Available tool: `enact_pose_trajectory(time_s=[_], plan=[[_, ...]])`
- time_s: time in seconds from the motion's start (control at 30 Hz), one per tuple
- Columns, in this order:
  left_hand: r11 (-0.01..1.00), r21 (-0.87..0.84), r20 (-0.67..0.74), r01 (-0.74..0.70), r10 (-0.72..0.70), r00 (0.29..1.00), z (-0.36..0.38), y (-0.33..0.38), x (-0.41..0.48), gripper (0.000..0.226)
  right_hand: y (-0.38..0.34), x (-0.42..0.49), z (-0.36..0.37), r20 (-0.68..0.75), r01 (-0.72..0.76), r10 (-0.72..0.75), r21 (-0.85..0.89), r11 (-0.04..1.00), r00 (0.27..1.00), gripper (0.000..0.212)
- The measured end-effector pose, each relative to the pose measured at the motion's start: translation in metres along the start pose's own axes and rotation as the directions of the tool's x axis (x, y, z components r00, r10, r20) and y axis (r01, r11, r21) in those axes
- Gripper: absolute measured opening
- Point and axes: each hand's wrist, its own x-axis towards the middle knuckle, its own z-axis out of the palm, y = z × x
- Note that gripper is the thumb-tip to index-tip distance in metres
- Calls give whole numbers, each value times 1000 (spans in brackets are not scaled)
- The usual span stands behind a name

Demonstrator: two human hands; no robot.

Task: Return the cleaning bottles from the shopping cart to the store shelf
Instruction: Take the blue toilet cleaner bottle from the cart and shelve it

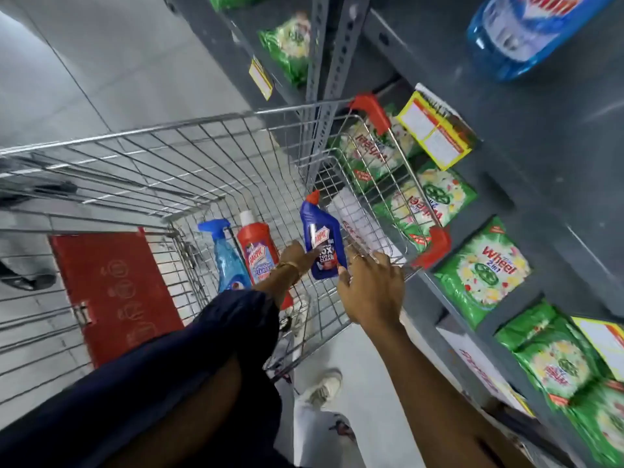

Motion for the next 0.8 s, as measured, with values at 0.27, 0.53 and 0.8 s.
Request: enact_pose_trajectory(time_s=[0.27, 0.53, 0.8], plan=[[941, -333, -73, 54, -83, 994, 8, 23, -8, 61, 0, -18, -13, -22, -32, 32, 17, 999, 999, 36], [948, -302, -105, -103, 74, 992, -27, 22, -23, 59, 5, 7, 4, -62, -6, 15, 153, 988, 998, 51], [738, -488, -126, -466, 468, 875, -95, 69, -189, 37, 20, -32, -63, 122, -132, 58, 967, 219, 991, 36]])
